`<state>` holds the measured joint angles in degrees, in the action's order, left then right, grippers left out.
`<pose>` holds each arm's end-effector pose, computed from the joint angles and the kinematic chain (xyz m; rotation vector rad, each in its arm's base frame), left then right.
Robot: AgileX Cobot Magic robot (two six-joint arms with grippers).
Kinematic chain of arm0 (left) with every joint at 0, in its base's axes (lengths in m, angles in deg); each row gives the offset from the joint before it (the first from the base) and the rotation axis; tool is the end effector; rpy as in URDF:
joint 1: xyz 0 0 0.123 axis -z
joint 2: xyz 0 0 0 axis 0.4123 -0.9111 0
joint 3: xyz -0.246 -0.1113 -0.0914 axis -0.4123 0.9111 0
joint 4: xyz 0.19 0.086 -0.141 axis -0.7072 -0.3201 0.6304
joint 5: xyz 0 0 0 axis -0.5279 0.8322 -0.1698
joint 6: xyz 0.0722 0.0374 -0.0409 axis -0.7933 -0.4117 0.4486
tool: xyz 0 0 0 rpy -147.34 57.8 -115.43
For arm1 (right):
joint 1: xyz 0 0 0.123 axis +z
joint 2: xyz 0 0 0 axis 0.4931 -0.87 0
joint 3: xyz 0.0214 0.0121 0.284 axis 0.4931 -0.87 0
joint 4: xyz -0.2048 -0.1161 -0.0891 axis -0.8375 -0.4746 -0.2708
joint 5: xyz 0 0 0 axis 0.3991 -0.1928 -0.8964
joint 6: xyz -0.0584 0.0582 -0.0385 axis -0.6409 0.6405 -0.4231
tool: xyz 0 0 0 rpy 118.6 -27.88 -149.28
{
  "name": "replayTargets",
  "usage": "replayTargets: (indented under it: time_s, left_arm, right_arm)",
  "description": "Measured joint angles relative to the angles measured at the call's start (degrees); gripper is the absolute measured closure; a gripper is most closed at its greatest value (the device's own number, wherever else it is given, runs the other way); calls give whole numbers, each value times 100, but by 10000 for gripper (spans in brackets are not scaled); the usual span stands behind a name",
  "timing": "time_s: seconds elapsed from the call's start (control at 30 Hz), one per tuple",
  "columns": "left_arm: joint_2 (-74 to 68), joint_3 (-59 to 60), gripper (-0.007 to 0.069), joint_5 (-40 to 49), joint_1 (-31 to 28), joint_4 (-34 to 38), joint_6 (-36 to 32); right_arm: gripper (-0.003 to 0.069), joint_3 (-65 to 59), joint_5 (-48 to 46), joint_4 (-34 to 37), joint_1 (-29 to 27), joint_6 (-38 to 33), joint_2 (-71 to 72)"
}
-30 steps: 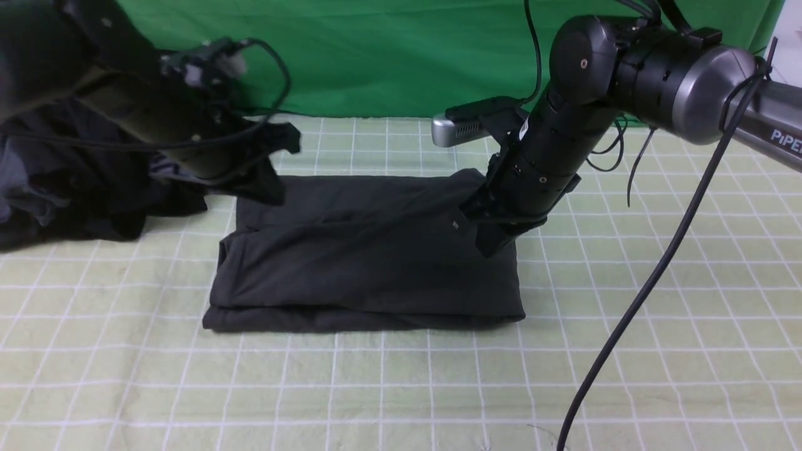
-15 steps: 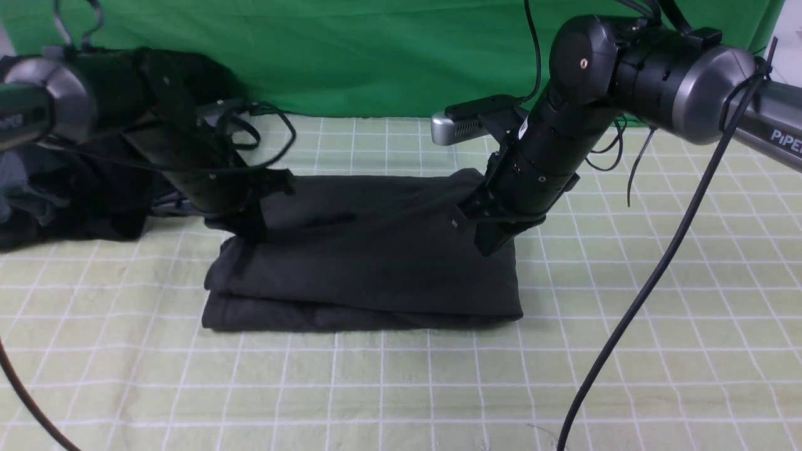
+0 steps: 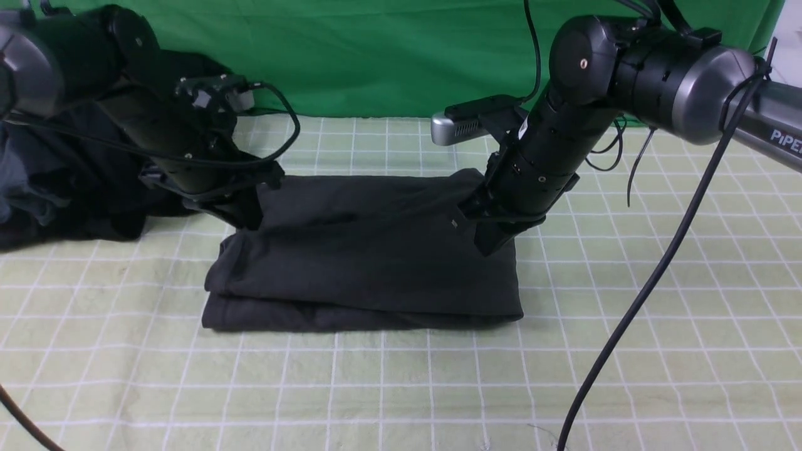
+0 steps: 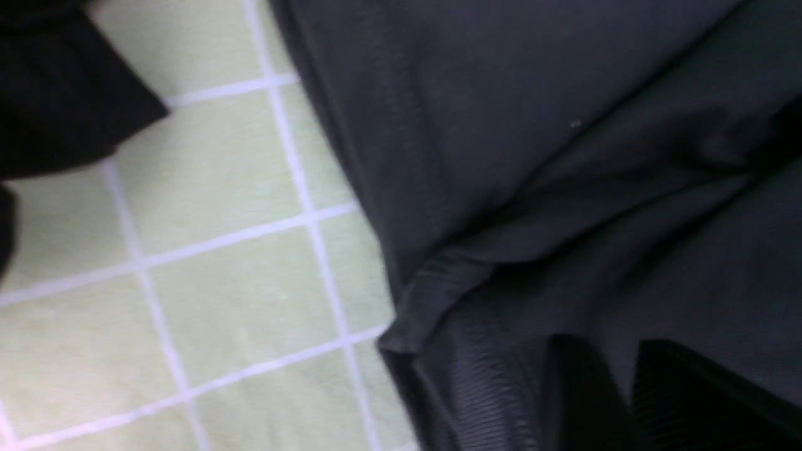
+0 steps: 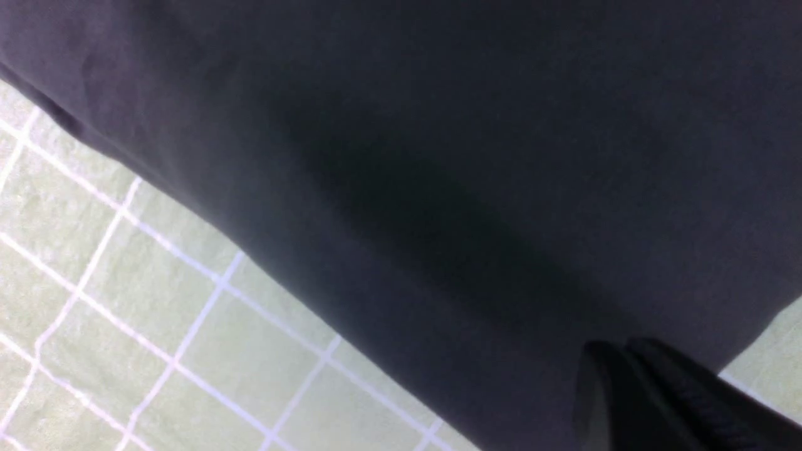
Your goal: Fold a long-sleeved shirt over a green coffee tablecloth.
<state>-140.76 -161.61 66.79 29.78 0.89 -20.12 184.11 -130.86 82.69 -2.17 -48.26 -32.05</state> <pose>0.4210 -0.0574 0.2223 0.2812 2.7959 -0.2731 0.3886 0.2230 0.2342 -0.7708 2.7625 0.3975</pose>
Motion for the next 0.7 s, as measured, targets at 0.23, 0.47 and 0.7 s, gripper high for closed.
replayTargets:
  time_s: [0.23, 0.47, 0.7]
  left_arm:
    - [-196, 0, 231, -131, 0, -94, -10]
    - [-437, 0, 341, -279, 0, -70, -33]
    - [-437, -60, 601, -226, 3, 61, -190]
  right_arm:
    - [648, 0, 39, 0, 0, 0, 0]
    - [645, 0, 39, 0, 0, 0, 0]
    - [641, 0, 83, 1, 0, 0, 0]
